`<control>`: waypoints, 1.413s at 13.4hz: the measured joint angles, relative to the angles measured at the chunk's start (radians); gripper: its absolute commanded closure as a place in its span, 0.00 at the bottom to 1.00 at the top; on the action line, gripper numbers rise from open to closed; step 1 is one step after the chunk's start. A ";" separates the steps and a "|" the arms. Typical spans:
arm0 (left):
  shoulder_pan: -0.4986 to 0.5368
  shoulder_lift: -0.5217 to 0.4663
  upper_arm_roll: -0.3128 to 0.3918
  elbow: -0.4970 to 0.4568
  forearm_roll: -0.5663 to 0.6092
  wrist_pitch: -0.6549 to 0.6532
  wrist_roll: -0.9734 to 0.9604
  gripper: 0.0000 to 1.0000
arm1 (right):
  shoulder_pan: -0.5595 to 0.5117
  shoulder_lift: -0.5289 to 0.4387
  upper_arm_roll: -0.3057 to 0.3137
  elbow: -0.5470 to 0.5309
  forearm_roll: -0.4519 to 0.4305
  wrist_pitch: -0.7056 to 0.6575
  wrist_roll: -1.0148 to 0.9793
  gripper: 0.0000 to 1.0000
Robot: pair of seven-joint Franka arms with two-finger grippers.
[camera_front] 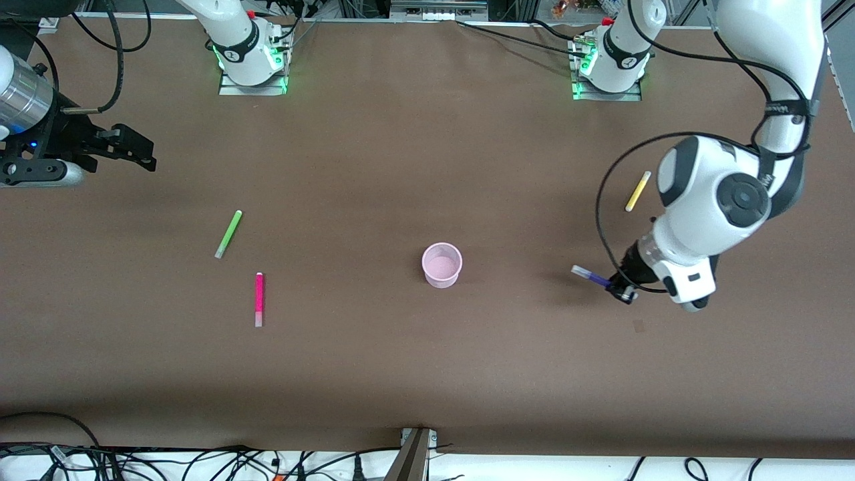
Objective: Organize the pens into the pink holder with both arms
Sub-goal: 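Carry the blue marker with the left gripper over the pink holder, then lower the blue marker into the pink holder and open the left gripper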
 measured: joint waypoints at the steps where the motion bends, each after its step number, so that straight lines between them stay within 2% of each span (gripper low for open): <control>1: -0.046 0.000 0.000 0.018 0.041 -0.001 -0.068 1.00 | 0.000 0.001 -0.002 0.000 0.000 0.000 0.000 0.00; 7: -0.288 0.034 0.000 0.055 0.348 -0.002 -0.530 1.00 | -0.002 0.004 -0.009 0.000 0.006 0.014 0.000 0.00; 12: -0.450 0.151 0.007 0.087 0.650 -0.050 -0.844 1.00 | -0.004 0.011 -0.035 -0.001 0.050 0.035 0.001 0.00; 15: -0.509 0.235 0.010 0.155 0.748 -0.118 -0.901 1.00 | -0.011 0.022 -0.048 -0.002 0.077 0.063 0.001 0.00; 19: -0.574 0.248 0.024 0.197 0.810 -0.193 -0.906 1.00 | -0.034 0.038 -0.065 -0.002 0.133 0.091 0.001 0.00</control>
